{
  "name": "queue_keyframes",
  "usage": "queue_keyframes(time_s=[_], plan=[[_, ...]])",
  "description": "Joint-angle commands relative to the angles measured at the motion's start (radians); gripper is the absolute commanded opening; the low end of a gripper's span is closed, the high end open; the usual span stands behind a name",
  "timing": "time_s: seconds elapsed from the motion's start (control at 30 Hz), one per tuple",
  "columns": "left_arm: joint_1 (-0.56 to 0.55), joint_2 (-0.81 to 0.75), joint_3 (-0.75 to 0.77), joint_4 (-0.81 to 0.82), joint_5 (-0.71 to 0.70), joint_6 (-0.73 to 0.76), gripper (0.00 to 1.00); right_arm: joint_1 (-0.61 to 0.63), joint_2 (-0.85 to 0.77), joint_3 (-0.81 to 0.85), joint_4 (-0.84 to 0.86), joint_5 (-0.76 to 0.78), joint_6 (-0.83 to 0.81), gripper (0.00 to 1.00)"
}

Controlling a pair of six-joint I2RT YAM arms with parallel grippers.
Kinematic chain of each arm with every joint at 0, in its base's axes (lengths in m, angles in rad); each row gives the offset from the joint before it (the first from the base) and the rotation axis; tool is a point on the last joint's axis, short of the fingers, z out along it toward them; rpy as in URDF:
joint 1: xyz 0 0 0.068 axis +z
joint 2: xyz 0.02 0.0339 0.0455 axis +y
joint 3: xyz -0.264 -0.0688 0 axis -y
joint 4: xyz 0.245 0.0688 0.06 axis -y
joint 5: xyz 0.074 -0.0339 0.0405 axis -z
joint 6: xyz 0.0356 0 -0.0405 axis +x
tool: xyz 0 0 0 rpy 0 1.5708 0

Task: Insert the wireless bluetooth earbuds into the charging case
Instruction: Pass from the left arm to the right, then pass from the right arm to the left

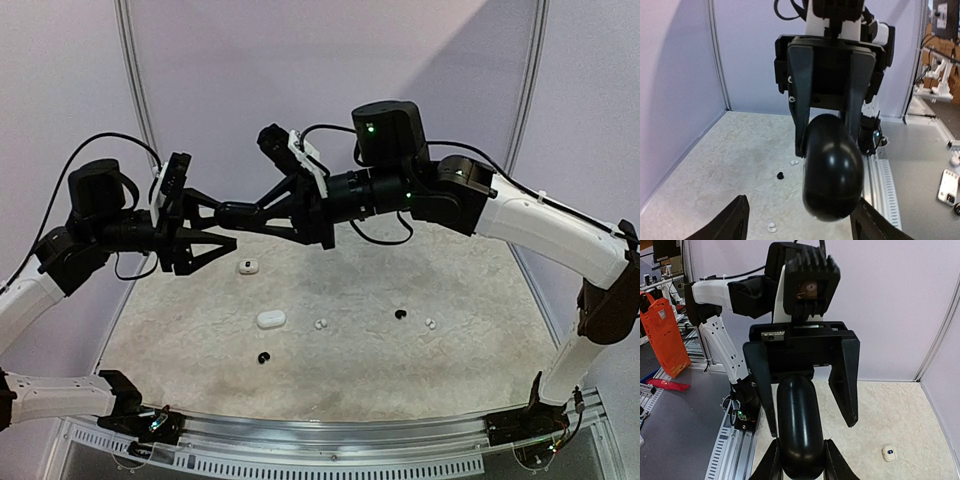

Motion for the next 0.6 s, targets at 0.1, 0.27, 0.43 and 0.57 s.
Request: queue_keyframes(time_s=[0.1,0.27,0.43,0.57], plan=[[-0.020,-0.025,-0.125,0.420,0.030,-0.227,0.58,-0.004,-0.053,0.032,-0.013,0.002,0.020,0.00],[-0.019,-0.006,-0.136,0.473,0.109,-0.207,0.59,-0.003,-0.033,0.083,-0.071,0.060,0.050,0.00],[-0.013,0.011,-0.124,0.500,0.145,-0.235,0.55,0.008,-0.022,0.107,-0.120,0.134,0.041,0.00],[-0.011,0.015,-0.123,0.502,0.148,-0.241,0.58,0.020,-0.012,0.136,-0.179,0.169,0.019,0.00]])
